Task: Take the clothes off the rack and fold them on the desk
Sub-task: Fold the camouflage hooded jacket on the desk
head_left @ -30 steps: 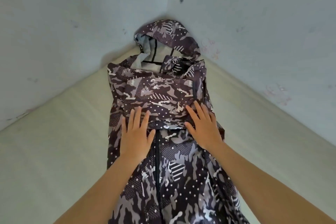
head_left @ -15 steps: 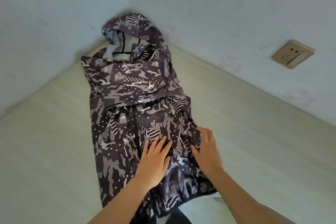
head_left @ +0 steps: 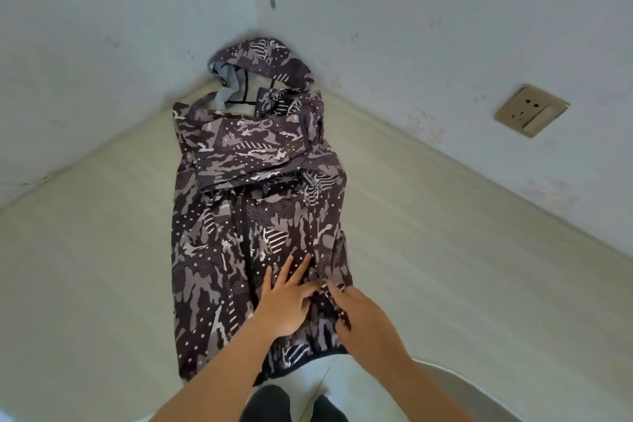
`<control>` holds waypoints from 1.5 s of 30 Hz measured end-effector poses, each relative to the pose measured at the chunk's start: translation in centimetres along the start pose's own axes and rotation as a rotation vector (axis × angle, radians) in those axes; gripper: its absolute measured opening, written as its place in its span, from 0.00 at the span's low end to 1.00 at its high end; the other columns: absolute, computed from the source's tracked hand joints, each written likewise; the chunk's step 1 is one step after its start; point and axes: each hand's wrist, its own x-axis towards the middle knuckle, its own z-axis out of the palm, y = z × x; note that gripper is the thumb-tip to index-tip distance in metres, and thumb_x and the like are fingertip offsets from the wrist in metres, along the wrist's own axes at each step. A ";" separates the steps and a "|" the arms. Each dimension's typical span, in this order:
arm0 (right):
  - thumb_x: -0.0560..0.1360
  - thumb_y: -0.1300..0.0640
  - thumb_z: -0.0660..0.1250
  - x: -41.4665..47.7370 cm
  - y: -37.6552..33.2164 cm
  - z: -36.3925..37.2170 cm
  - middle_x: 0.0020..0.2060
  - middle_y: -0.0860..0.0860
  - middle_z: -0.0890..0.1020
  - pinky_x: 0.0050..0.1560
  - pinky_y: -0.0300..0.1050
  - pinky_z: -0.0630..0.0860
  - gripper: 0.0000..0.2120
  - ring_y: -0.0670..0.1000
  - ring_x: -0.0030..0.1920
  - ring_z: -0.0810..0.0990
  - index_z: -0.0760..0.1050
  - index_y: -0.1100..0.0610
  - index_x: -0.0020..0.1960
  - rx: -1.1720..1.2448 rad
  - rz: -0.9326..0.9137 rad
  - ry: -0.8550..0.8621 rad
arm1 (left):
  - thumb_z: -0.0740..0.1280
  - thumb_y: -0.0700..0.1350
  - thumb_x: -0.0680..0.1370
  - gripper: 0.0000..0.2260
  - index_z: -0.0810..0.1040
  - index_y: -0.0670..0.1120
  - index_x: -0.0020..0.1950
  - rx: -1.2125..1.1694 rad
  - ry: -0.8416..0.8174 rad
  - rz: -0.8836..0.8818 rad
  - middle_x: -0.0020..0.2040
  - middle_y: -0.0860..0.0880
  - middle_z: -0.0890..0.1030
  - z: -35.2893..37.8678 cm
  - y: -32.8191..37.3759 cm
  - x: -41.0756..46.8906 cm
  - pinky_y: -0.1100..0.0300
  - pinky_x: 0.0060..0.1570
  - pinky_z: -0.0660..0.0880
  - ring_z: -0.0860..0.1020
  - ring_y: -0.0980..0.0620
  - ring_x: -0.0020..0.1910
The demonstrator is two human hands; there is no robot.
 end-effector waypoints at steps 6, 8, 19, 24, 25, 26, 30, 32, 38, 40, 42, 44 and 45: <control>0.81 0.49 0.58 -1.1 2.5 2.3 0.50 0.40 0.74 0.57 0.34 0.68 0.14 0.38 0.52 0.71 0.75 0.47 0.64 0.127 -0.061 0.044 | 0.57 0.42 0.82 0.10 0.73 0.52 0.60 -0.804 0.189 -0.231 0.64 0.51 0.75 -3.6 0.2 1.6 0.60 0.52 0.74 0.77 0.54 0.51; 0.81 0.50 0.57 -1.0 3.1 2.3 0.50 0.38 0.73 0.58 0.36 0.68 0.12 0.38 0.53 0.70 0.77 0.47 0.59 0.126 -0.018 0.229 | 0.61 0.42 0.81 0.10 0.69 0.50 0.61 -0.918 0.250 -0.280 0.60 0.48 0.77 -4.3 0.3 2.6 0.62 0.48 0.74 0.77 0.57 0.47; 0.74 0.45 0.69 0.8 4.3 2.3 0.50 0.38 0.77 0.44 0.28 0.70 0.20 0.38 0.49 0.76 0.67 0.43 0.62 0.602 0.441 -0.035 | 0.76 0.61 0.63 0.31 0.79 0.42 0.57 -1.384 0.266 -0.506 0.54 0.48 0.81 -10.0 0.3 13.7 0.49 0.61 0.74 0.79 0.45 0.55; 0.77 0.48 0.66 1.3 5.6 3.4 0.39 0.51 0.81 0.42 0.43 0.72 0.11 0.49 0.40 0.78 0.75 0.56 0.43 0.682 0.499 0.099 | 0.74 0.59 0.68 0.40 0.62 0.49 0.75 -1.603 0.182 -0.494 0.69 0.45 0.73 -11.6 -0.8 17.6 0.45 0.62 0.73 0.76 0.43 0.62; 0.77 0.48 0.66 1.4 5.8 3.4 0.39 0.57 0.82 0.41 0.46 0.73 0.15 0.52 0.40 0.79 0.75 0.61 0.42 0.808 0.580 0.166 | 0.69 0.56 0.75 0.33 0.60 0.51 0.76 -1.724 0.225 -0.489 0.68 0.44 0.73 -11.8 -0.8 17.6 0.45 0.56 0.77 0.78 0.43 0.59; 0.78 0.49 0.66 1.5 6.0 3.4 0.41 0.61 0.82 0.42 0.49 0.75 0.17 0.57 0.40 0.80 0.76 0.64 0.43 0.934 0.645 0.214 | 0.63 0.52 0.80 0.27 0.58 0.52 0.77 -1.810 0.277 -0.500 0.66 0.45 0.74 -11.8 -0.8 17.7 0.46 0.50 0.79 0.79 0.42 0.57; 0.78 0.47 0.64 0.5 6.4 3.9 0.35 0.54 0.79 0.39 0.42 0.69 0.16 0.48 0.34 0.75 0.72 0.58 0.40 0.708 0.576 0.074 | 0.59 0.47 0.83 0.23 0.56 0.55 0.77 -1.821 0.334 -0.579 0.65 0.47 0.72 -10.6 -1.9 18.3 0.43 0.56 0.77 0.76 0.39 0.60; 0.77 0.46 0.66 -0.7 6.6 3.3 0.36 0.41 0.74 0.36 0.32 0.67 0.10 0.39 0.36 0.71 0.68 0.49 0.46 0.447 0.469 -0.051 | 0.60 0.44 0.82 0.22 0.60 0.52 0.75 -1.682 0.328 -0.604 0.66 0.45 0.73 -9.8 -2.6 19.2 0.46 0.59 0.75 0.76 0.42 0.59; 0.77 0.44 0.65 0.1 5.8 -0.7 0.59 0.40 0.72 0.51 0.34 0.72 0.20 0.42 0.56 0.75 0.63 0.44 0.65 0.124 0.409 0.121 | 0.69 0.41 0.77 0.20 0.67 0.39 0.66 -1.170 0.495 -0.508 0.55 0.47 0.74 -10.0 -0.8 16.5 0.56 0.50 0.70 0.73 0.49 0.51; 0.82 0.47 0.55 2.2 5.8 -1.4 0.72 0.41 0.61 0.67 0.39 0.68 0.21 0.44 0.72 0.63 0.59 0.45 0.74 -0.003 0.210 0.269 | 0.69 0.42 0.77 0.20 0.67 0.40 0.66 -0.980 0.576 -0.441 0.56 0.47 0.73 -9.7 0.1 13.9 0.59 0.50 0.71 0.75 0.52 0.47; 0.84 0.50 0.50 5.2 6.3 -1.2 0.78 0.42 0.49 0.75 0.42 0.53 0.23 0.45 0.77 0.47 0.52 0.45 0.78 -0.086 0.021 0.228 | 0.65 0.40 0.80 0.16 0.69 0.42 0.66 -0.803 0.646 -0.331 0.56 0.46 0.73 -8.6 0.1 10.8 0.60 0.49 0.73 0.74 0.57 0.43; 0.84 0.52 0.50 8.2 7.2 -0.3 0.78 0.45 0.47 0.76 0.47 0.48 0.24 0.48 0.78 0.43 0.49 0.48 0.79 -0.252 -0.128 0.162 | 0.60 0.36 0.80 0.13 0.72 0.44 0.64 -0.632 0.706 -0.194 0.56 0.48 0.73 -7.7 -0.8 7.3 0.61 0.52 0.73 0.73 0.58 0.47; 0.84 0.50 0.48 9.2 7.5 0.2 0.78 0.47 0.48 0.77 0.51 0.48 0.25 0.50 0.78 0.43 0.47 0.49 0.79 -0.353 -0.186 0.113 | 0.59 0.34 0.80 0.13 0.73 0.45 0.63 -0.538 0.728 -0.136 0.56 0.50 0.74 -7.3 -1.8 5.6 0.62 0.54 0.72 0.73 0.59 0.49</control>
